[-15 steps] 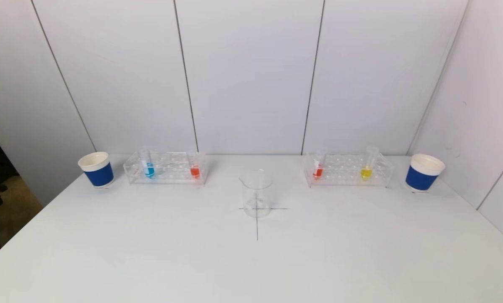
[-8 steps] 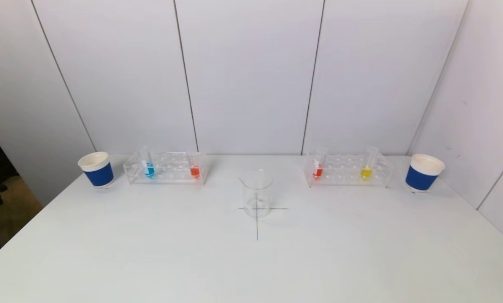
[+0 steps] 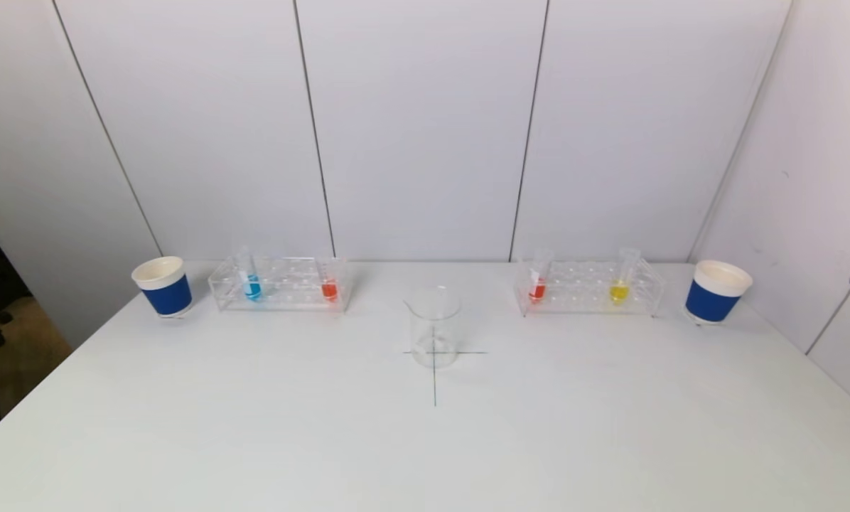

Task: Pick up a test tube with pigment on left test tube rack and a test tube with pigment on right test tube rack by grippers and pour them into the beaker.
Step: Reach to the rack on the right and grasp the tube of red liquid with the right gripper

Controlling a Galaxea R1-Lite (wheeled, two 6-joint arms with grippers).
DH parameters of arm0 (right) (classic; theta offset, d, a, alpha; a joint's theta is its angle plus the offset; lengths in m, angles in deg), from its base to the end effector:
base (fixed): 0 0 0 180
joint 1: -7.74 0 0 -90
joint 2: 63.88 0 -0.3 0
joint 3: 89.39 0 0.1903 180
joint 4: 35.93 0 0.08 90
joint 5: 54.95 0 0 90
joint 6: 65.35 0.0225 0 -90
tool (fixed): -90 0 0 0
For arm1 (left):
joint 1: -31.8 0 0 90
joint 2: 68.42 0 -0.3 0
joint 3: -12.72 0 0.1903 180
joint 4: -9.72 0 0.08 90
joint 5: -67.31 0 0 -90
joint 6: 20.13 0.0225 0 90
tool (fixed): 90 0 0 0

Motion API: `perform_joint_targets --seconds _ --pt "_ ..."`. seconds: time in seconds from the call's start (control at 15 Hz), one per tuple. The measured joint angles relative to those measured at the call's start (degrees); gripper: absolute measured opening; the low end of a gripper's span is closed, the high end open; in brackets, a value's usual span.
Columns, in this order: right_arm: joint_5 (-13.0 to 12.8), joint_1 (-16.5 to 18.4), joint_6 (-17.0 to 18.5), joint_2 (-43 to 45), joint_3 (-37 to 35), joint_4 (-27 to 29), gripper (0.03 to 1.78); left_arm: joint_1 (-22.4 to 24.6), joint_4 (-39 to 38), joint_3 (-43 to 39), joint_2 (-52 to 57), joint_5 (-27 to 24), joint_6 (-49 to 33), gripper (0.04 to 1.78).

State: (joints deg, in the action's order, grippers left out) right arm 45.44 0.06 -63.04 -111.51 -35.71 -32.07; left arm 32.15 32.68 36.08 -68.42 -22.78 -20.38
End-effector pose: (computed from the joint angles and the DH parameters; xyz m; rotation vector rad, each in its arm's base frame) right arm 0.0878 0.0159 0.2456 0.0391 -0.0320 0.3161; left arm -0.0228 -0.0002 0.0762 -0.0043 -0.0070 0.0045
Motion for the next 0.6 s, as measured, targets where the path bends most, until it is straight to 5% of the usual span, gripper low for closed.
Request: perform_joint_targets --seconds 0.6 --pt "-0.3 0.5 0.2 -33.1 -0.7 -30.9 1.77 0.0 0.0 0.0 0.0 0.0 0.0 1.76"
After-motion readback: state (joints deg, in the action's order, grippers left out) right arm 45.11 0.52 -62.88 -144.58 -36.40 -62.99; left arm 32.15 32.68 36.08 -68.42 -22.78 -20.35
